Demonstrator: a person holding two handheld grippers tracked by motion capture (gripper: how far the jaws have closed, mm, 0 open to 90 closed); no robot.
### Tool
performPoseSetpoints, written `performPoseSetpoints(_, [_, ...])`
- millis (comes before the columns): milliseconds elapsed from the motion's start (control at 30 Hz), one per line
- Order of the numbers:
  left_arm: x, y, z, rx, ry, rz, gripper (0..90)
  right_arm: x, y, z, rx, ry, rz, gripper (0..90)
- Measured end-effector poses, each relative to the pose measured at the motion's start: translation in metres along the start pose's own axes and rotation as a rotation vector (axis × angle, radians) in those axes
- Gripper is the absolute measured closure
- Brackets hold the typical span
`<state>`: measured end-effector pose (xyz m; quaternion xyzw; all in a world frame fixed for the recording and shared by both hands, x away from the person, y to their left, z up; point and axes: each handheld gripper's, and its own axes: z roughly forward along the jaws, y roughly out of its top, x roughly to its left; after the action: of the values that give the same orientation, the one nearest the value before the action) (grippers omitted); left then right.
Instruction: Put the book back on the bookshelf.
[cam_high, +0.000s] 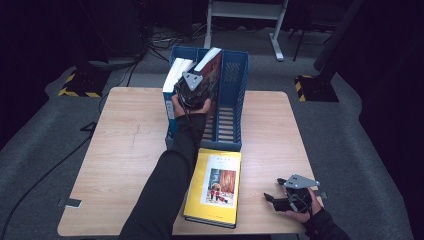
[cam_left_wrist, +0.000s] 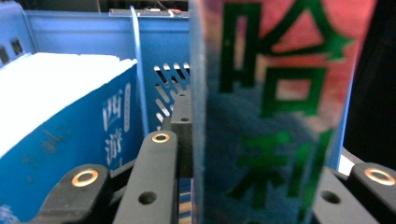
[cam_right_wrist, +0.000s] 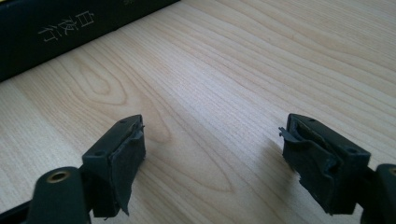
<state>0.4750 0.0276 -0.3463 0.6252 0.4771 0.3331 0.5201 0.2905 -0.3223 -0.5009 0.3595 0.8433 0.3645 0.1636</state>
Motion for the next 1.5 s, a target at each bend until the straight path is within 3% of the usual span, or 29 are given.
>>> performPoseSetpoints(267, [-0.002, -0.023, 0.007, 0.010, -0.004, -0.006, 73.9, 0.000, 0.000, 0.000, 0.000, 0.001, -0.001, 21.1])
performPoseSetpoints(567, [0.003, -0.040, 0.003, 0.021, -0.024, 0.004, 73.8, 0.000, 0.000, 0.000, 0.001, 0.001, -0.001, 21.1])
performPoseSetpoints(1167, [0.018, -0.062, -0.016, 0.022, -0.033, 0.008, 72.1, 0.000, 0.000, 0.000, 0.001, 0.001, 0.001, 21.0])
performPoseSetpoints(1500, [0.024, -0.062, -0.023, 0.036, -0.055, 0.025, 68.2, 0.000, 0.000, 0.000, 0.002, 0.001, 0.000, 21.0])
